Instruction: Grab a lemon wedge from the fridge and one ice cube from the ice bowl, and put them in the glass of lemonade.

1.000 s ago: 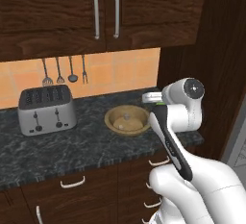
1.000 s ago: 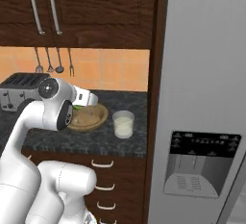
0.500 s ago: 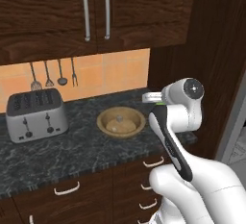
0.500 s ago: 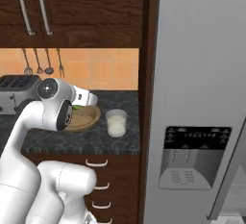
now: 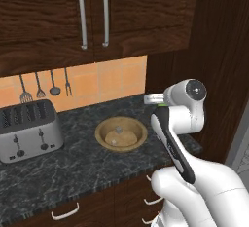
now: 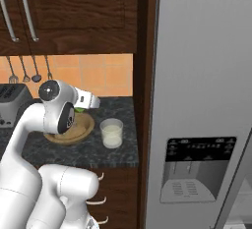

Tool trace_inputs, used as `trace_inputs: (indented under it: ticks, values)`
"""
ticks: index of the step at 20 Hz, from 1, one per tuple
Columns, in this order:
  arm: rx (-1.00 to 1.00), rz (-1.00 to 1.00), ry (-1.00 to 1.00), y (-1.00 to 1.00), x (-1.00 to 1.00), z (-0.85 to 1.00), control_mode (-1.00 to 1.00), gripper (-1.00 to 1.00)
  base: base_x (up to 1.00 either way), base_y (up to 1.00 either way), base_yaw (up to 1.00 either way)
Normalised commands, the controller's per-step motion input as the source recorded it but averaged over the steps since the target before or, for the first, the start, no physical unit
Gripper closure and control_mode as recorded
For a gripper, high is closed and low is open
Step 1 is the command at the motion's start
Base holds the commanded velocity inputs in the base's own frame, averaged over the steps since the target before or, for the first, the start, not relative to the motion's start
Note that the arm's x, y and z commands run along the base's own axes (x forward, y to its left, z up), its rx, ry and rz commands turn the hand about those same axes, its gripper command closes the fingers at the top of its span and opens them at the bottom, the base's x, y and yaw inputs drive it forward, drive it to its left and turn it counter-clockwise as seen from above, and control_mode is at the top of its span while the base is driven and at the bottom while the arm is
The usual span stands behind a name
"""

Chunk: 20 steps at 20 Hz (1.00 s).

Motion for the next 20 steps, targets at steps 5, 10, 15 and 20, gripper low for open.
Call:
trace_inputs:
  ticks: [5,10,15,20]
  values:
    - [-0.01,-0.03,-0.01,0.0,0.01,0.0,-1.0,1.0,0.09,0.01,-0.12]
    - [-0.04,-0.11,-0.01,0.0,0.17,-0.11,-1.0,1.0,0.0,0.0,0.0]
    - [-0.03,-0.03,0.0,0.0,0.02,-0.25,-1.0,1.0,0.0,0.0,0.0]
    - [-0.01,0.0,0.01,0.02,0.0,-0.37,-1.0,1.0,0.0,0.0,0.0]
